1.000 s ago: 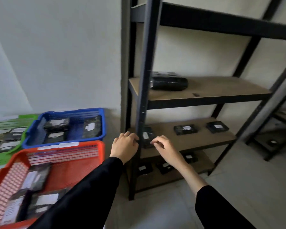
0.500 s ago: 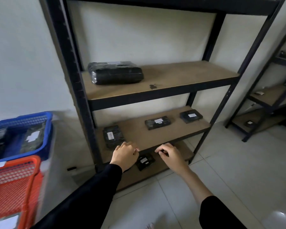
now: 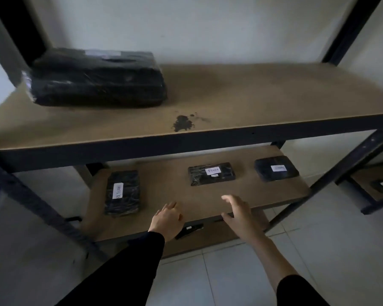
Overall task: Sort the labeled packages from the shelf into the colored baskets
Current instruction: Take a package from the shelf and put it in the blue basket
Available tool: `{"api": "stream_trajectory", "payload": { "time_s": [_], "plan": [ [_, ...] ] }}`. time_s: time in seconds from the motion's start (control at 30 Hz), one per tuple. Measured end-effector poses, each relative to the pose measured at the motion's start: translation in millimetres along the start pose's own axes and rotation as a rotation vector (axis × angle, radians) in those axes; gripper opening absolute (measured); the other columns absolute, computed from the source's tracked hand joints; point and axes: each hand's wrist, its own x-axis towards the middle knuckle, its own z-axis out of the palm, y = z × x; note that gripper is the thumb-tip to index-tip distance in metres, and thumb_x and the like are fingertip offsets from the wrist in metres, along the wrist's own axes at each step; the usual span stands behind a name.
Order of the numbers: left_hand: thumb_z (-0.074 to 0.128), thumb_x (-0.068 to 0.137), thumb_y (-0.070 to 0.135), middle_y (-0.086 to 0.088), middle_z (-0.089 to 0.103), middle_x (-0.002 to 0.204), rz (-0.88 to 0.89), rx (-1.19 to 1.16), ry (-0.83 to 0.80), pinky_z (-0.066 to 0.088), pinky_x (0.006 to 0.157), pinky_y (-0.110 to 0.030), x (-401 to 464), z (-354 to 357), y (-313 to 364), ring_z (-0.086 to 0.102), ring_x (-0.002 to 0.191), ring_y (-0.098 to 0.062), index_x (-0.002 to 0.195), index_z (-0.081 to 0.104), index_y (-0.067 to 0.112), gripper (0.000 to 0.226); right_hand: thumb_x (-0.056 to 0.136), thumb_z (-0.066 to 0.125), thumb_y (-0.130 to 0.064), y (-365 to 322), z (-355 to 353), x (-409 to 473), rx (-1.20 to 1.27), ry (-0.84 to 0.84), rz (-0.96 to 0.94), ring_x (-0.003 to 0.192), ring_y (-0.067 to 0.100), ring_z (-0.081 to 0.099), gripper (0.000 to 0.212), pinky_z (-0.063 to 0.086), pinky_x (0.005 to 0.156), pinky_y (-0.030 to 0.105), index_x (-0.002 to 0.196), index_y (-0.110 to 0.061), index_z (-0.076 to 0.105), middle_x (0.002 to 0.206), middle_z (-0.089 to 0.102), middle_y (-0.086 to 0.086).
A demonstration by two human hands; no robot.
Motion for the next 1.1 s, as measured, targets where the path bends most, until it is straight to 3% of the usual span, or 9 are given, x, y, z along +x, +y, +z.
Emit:
{"api": "stream_trajectory", "payload": {
  "time_s": [0.17, 0.27, 0.4, 0.47, 0.53, 0.6, 0.83, 1.0, 1.1],
  "plan": [
    [0.036, 0.093, 0.019, -0.005, 0.039, 0.136, -0.055, -0.021, 0.014, 0.035, 0.1, -0.036, 56, 51, -10, 0.036, 0.126, -0.023, 0.134, 0.034, 0.013, 0.041, 0.09, 0.055, -0.019, 42, 37, 64, -0.076, -0.131, 0.035, 0.13, 0.023, 0.034, 0.052, 0.037, 0.104, 0.039, 0.138, -0.02, 0.035, 0.142, 0.038, 0.003],
    [0.03, 0.098, 0.024, -0.002, 0.013, 0.156, -0.06, -0.003, 0.037, 0.015, 0.115, -0.034, 82, 83, -19, 0.008, 0.144, -0.019, 0.147, 0.013, 0.013, 0.053, 0.09, 0.055, -0.018, 59, 61, 105, -0.141, -0.135, 0.034, 0.141, 0.024, 0.018, 0.062, 0.028, 0.111, 0.041, 0.145, -0.02, 0.026, 0.156, 0.016, 0.002],
    [0.001, 0.095, 0.048, 0.005, -0.014, 0.155, -0.055, 0.099, 0.063, -0.005, 0.115, -0.029, 102, 125, -48, -0.012, 0.144, -0.016, 0.148, -0.005, 0.017, 0.062, 0.091, 0.054, -0.019, 72, 85, 147, -0.212, -0.107, 0.067, 0.146, 0.025, -0.003, 0.076, 0.019, 0.114, 0.046, 0.15, -0.025, 0.007, 0.159, -0.007, -0.003],
    [-0.014, 0.088, 0.056, 0.002, 0.0, 0.155, -0.038, 0.239, 0.12, -0.004, 0.113, -0.025, 102, 136, -57, 0.006, 0.144, -0.019, 0.148, 0.007, 0.013, 0.077, 0.09, 0.055, -0.021, 75, 96, 161, -0.274, -0.104, 0.037, 0.146, 0.027, -0.009, 0.081, 0.016, 0.115, 0.046, 0.15, -0.027, 0.0, 0.158, -0.012, -0.002],
    [0.001, 0.096, 0.047, -0.002, 0.036, 0.148, -0.077, 0.281, 0.134, 0.003, 0.111, -0.026, 100, 144, -61, 0.037, 0.134, -0.021, 0.141, 0.035, 0.011, 0.067, 0.091, 0.056, -0.025, 76, 104, 170, -0.357, -0.102, -0.006, 0.145, 0.03, -0.012, 0.084, 0.014, 0.115, 0.048, 0.149, -0.029, -0.004, 0.158, -0.015, 0.0],
    [0.011, 0.098, 0.041, -0.001, 0.045, 0.142, -0.075, 0.265, 0.121, 0.003, 0.109, -0.027, 100, 146, -62, 0.044, 0.129, -0.021, 0.137, 0.042, 0.012, 0.057, 0.09, 0.056, -0.034, 78, 106, 178, -0.428, -0.082, -0.018, 0.145, 0.031, -0.014, 0.087, 0.008, 0.115, 0.053, 0.148, -0.031, -0.009, 0.157, -0.017, 0.002],
    [0.012, 0.099, 0.04, -0.001, 0.046, 0.142, -0.065, 0.304, 0.175, 0.018, 0.106, -0.032, 101, 148, -63, 0.045, 0.129, -0.022, 0.137, 0.042, 0.013, 0.056, 0.074, 0.067, -0.056, 87, 82, 211, -0.499, -0.087, 0.042, 0.143, 0.028, -0.022, 0.11, -0.007, 0.109, 0.062, 0.145, -0.039, -0.016, 0.155, -0.024, -0.004],
    [0.011, 0.099, 0.041, -0.001, 0.044, 0.143, -0.062, 0.305, 0.163, 0.017, 0.106, -0.033, 101, 149, -66, 0.043, 0.13, -0.021, 0.137, 0.042, 0.013, 0.057, 0.082, 0.061, -0.051, 94, 86, 200, -0.444, -0.151, 0.059, 0.146, 0.025, -0.011, 0.096, -0.002, 0.111, 0.061, 0.147, -0.038, -0.009, 0.158, -0.015, -0.003],
    [-0.008, 0.093, 0.05, 0.0, 0.02, 0.154, -0.038, 0.306, 0.178, 0.003, 0.116, -0.032, 102, 147, -64, 0.016, 0.141, -0.02, 0.145, 0.019, 0.013, 0.069, 0.084, 0.061, -0.045, 95, 97, 181, -0.41, -0.02, 0.018, 0.145, 0.029, 0.004, 0.085, 0.002, 0.111, 0.06, 0.148, -0.037, 0.006, 0.159, 0.002, -0.001]
  ]
}}
